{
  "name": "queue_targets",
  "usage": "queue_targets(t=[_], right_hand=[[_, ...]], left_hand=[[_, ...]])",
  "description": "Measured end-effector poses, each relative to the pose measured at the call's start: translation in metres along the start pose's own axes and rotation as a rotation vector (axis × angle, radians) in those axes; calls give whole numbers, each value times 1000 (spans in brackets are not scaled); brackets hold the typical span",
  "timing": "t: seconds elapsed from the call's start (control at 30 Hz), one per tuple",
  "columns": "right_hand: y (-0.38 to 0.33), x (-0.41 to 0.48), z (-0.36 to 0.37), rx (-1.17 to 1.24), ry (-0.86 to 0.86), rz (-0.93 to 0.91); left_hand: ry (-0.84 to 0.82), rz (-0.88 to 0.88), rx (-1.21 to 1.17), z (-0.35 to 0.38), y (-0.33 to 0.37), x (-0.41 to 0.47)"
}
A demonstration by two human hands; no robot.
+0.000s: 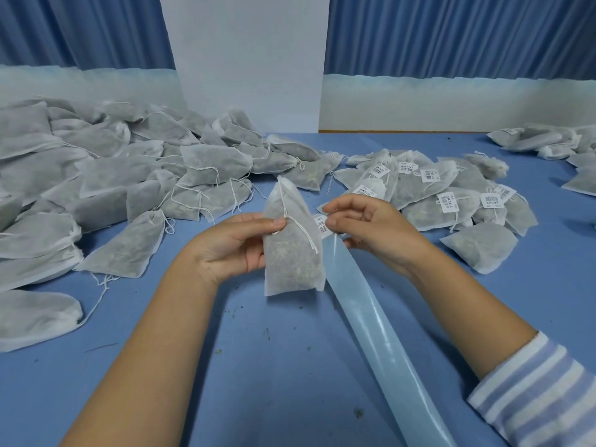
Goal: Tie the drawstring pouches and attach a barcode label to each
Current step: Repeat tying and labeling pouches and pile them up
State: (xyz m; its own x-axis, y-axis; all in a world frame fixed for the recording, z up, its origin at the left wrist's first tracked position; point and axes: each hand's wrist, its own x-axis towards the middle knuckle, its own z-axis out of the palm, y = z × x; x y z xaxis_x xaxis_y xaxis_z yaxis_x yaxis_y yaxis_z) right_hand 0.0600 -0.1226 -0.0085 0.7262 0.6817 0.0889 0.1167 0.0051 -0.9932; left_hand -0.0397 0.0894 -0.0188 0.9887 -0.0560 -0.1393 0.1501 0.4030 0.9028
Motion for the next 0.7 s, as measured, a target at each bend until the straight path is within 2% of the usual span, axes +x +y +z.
queue_targets(t=[0.27, 0.5, 0.7], right_hand=[[0, 0, 3, -149, 11, -69], [2, -2, 7, -277, 61, -246], [4, -4, 10, -514, 116, -381]], left_hand=[[-42, -7, 55, -1, -2, 0], [-72, -8, 57, 0, -2, 0], [-89, 19, 40, -4, -3, 1]])
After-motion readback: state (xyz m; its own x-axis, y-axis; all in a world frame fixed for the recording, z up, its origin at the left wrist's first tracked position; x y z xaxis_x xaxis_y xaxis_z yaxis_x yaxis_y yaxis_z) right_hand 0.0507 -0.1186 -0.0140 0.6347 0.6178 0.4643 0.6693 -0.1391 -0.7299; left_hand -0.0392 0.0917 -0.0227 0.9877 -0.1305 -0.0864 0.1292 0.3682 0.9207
